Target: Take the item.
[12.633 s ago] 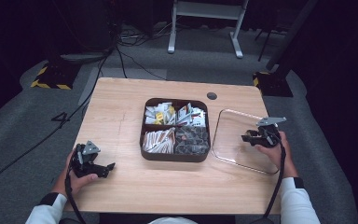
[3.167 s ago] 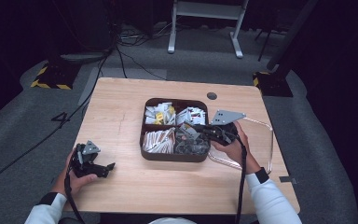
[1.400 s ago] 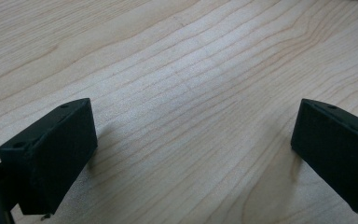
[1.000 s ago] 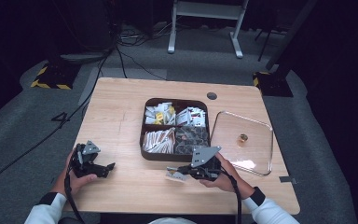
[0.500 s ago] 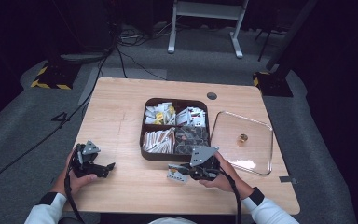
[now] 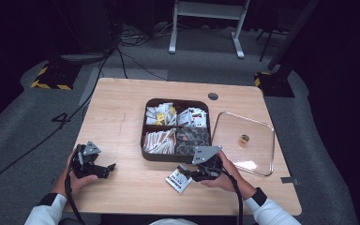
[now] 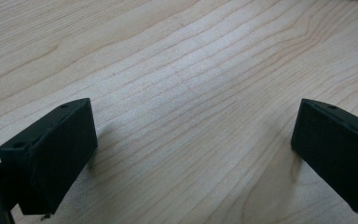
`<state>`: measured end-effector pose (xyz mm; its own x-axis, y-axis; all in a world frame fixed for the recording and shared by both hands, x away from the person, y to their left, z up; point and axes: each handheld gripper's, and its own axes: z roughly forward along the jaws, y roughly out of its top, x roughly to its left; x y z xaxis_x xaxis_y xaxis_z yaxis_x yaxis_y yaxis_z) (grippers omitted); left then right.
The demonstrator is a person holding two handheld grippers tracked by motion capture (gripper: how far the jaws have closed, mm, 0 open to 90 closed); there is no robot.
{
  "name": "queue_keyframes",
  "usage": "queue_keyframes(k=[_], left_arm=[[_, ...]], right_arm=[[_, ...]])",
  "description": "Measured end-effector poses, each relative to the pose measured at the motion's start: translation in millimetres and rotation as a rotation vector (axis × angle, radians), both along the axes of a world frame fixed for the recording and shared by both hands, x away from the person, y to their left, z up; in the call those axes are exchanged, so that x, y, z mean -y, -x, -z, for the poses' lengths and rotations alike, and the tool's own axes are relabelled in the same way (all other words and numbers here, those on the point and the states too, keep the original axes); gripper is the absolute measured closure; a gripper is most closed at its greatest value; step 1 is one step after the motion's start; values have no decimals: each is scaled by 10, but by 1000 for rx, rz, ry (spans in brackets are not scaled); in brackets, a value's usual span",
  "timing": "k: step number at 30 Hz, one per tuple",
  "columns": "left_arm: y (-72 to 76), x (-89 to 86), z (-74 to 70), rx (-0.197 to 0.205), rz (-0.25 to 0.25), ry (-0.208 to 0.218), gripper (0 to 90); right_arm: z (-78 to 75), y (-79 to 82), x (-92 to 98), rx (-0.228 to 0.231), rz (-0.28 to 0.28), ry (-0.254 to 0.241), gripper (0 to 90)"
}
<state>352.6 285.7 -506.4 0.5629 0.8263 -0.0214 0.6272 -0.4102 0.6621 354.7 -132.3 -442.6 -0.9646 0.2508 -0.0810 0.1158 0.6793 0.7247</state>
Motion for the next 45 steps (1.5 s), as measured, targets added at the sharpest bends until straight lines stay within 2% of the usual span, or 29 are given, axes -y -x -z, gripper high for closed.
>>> queue_keyframes(k=[8, 16, 23, 32, 45], left_arm=[[-1, -1, 0, 1, 1, -1, 5], [-1, -1, 0, 1, 2, -1, 5], [-1, -1, -1, 1, 2, -2, 5], [-1, -1, 0, 1, 1, -1, 5], [-1, 2, 1, 0, -1, 2, 5]], right_arm=[[-53, 17, 33, 17, 5, -15, 506], [-128, -26, 178, 43, 45, -47, 450], [-210, -57, 299, 87, 79, -58, 388], [-307, -147, 572, 127, 177, -93, 380], [-344, -331, 979, 150, 328, -119, 364]])
